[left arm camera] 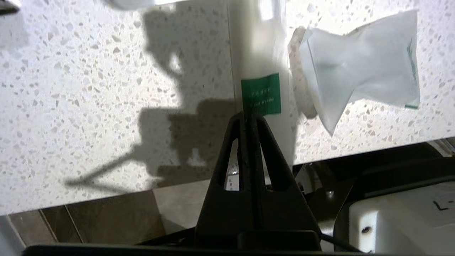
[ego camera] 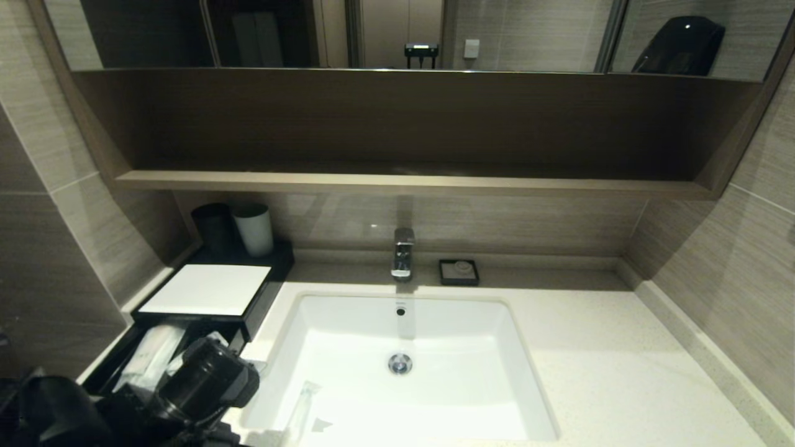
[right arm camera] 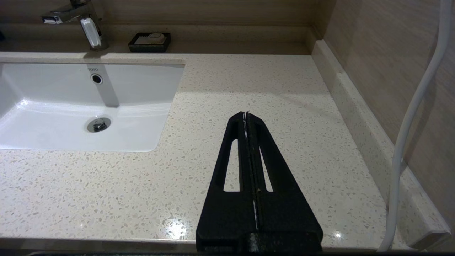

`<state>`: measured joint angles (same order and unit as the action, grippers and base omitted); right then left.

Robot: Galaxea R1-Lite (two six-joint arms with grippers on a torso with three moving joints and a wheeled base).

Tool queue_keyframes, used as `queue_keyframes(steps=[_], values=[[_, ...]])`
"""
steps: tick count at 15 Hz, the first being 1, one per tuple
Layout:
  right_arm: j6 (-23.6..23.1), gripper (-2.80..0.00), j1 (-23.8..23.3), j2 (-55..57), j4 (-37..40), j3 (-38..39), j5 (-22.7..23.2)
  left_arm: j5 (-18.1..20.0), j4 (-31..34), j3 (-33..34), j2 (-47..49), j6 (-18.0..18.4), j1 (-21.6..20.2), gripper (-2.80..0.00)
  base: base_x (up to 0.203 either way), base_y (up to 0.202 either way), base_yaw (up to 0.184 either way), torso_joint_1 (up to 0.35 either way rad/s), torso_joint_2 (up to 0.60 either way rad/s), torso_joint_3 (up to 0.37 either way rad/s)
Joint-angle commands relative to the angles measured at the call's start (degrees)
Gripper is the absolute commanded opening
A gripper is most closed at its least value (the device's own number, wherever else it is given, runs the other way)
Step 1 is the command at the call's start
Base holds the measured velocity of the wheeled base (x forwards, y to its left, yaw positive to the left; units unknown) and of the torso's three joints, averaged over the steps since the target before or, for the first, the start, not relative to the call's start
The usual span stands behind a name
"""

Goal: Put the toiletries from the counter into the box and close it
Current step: Pick up the bathroom toiletry

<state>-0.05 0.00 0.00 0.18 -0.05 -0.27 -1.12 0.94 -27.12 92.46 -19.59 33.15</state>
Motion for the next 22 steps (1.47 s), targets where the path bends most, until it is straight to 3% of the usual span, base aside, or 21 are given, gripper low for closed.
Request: queue_keyframes(steps=[1, 5, 11, 14, 20, 21, 22], values=[[0.0, -2.80, 0.0, -0.1, 0.0, 0.0, 0.0, 1.3, -0.8, -0.1, 1.8, 1.5, -1.6, -2.80, 0.000, 0.000, 0.000, 0.000, 0.00, 0.000], [0.0, -2.80, 0.0, -0.1, 0.0, 0.0, 0.0, 8.6, -0.9, -0.1, 1.8, 8.0, -5.3, -2.80, 0.000, 0.000, 0.000, 0.000, 0.00, 0.000], [0.0, -2.80, 0.0, 0.0, 0.0, 0.0, 0.0, 10.2, -3.8, 0.2, 3.6, 12.4, -7.7, -2.80, 0.000, 0.000, 0.000, 0.000, 0.00, 0.000], [0.0, -2.80, 0.0, 0.0, 0.0, 0.0, 0.0, 10.8, -4.0, 0.7, 6.4, 17.9, -9.6, -2.80, 0.000, 0.000, 0.000, 0.000, 0.00, 0.000], [0.0, -2.80, 0.0, 0.0, 0.0, 0.0, 0.0, 11.0, -5.9, 0.7, 7.4, 18.9, -10.0, -2.80, 0.000, 0.000, 0.000, 0.000, 0.00, 0.000], [0.0, -2.80, 0.0, 0.0, -0.1, 0.0, 0.0, 11.3, -6.7, 0.5, 7.3, 18.9, -10.0, 0.00, 0.000, 0.000, 0.000, 0.000, 0.00, 0.000], [0.0, -2.80, 0.0, -0.1, 0.0, 0.0, 0.0, 11.8, -7.3, 0.5, 6.9, 18.8, -10.0, 0.00, 0.000, 0.000, 0.000, 0.000, 0.00, 0.000]])
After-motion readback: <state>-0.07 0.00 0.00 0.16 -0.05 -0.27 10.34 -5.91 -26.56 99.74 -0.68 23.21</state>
